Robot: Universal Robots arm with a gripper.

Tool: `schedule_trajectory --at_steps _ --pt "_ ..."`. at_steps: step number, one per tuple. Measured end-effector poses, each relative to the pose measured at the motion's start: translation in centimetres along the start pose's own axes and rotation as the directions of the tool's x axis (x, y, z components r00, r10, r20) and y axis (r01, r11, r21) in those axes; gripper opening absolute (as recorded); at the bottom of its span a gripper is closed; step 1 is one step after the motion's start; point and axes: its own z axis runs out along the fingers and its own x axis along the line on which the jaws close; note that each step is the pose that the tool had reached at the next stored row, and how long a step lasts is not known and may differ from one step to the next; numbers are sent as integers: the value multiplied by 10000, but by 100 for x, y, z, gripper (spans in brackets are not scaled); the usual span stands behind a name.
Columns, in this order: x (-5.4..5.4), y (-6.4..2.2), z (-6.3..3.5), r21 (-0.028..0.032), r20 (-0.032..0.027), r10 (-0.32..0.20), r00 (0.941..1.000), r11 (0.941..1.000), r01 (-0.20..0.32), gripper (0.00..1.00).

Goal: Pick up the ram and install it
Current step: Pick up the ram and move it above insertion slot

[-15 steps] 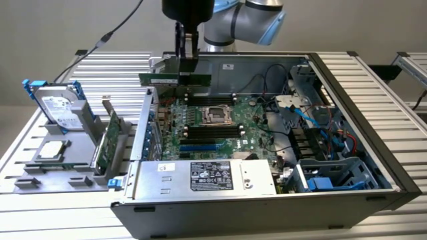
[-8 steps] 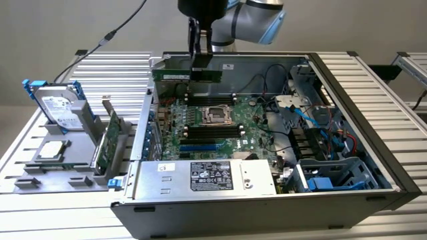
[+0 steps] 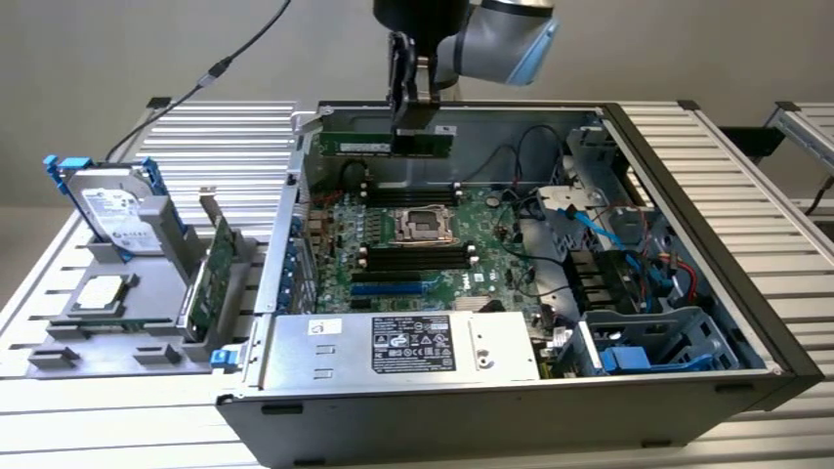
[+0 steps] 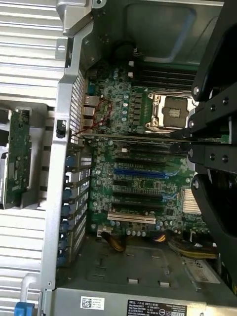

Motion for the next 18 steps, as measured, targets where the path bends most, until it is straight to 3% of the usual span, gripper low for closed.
schedule_trajectory --at_steps 4,5,12,18 --pt "-9 -32 7 185 -21 -48 10000 9998 49 14" --pt "-9 -51 8 207 -24 -58 10000 9998 59 14" --pt "0 -311 -3 216 -26 -76 10000 9997 76 14" --pt "-57 -418 3 214 -28 -83 10000 9997 84 14"
